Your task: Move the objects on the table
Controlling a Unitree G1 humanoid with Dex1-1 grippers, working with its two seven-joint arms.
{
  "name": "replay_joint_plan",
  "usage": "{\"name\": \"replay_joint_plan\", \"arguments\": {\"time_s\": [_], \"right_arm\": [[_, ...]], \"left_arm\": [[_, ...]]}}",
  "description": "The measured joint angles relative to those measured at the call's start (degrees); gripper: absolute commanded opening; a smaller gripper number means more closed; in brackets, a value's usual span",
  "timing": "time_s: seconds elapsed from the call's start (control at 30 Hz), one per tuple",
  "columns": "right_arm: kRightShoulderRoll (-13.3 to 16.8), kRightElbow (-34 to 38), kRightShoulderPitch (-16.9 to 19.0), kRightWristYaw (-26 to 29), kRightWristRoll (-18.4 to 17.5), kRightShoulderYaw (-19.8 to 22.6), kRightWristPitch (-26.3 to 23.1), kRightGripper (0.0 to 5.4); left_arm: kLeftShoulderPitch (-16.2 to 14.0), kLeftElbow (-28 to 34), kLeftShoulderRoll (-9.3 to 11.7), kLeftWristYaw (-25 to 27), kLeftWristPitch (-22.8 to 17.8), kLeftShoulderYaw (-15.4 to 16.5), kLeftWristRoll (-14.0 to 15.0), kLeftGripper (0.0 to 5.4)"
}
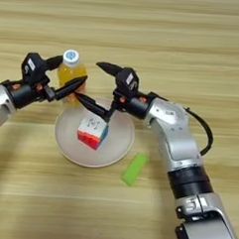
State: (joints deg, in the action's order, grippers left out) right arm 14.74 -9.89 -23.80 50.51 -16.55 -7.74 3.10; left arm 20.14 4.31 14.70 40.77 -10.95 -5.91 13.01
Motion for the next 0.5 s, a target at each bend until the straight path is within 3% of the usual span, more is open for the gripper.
{"name": "replay_joint_plan", "arguments": {"time_s": [0.4, 0.5], "right_arm": [[-0.26, 4.89, 0.85, -0.11, 1.77, -3.42, -1.61, 5.4], [-0.07, 6.21, 1.98, -0.14, 1.77, -4.06, -2.61, 4.95]], "left_arm": [[-1.7, 7.16, 0.49, 0.05, -3.69, -2.94, 0.96, 3.43], [-2.11, 8.39, 0.41, 0.01, -4.54, -3.66, 1.06, 3.43]]}}
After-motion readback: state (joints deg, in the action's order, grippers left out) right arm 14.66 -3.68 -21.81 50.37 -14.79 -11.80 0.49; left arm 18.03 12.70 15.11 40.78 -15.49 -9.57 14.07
